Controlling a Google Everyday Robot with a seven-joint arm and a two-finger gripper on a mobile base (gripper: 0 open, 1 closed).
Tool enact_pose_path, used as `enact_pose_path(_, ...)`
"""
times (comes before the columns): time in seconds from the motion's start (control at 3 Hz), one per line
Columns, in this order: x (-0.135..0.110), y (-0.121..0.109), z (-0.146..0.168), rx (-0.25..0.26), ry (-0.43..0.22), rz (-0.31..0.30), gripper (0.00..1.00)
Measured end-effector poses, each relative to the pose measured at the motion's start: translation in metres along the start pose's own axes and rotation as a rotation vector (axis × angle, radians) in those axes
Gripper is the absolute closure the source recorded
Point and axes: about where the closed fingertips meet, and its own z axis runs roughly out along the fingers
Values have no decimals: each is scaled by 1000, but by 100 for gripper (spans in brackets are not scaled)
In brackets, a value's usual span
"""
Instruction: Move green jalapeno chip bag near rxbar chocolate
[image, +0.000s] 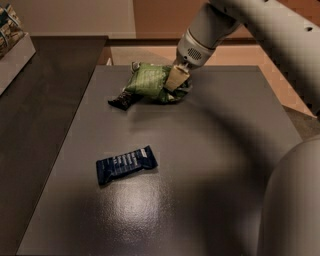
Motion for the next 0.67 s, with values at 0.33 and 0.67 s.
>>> enact_pose_path(0.33,-1,0,2,-2,-1,-2,38)
enact_pose_path(0.67,-2,0,5,-5,-1,-3,14)
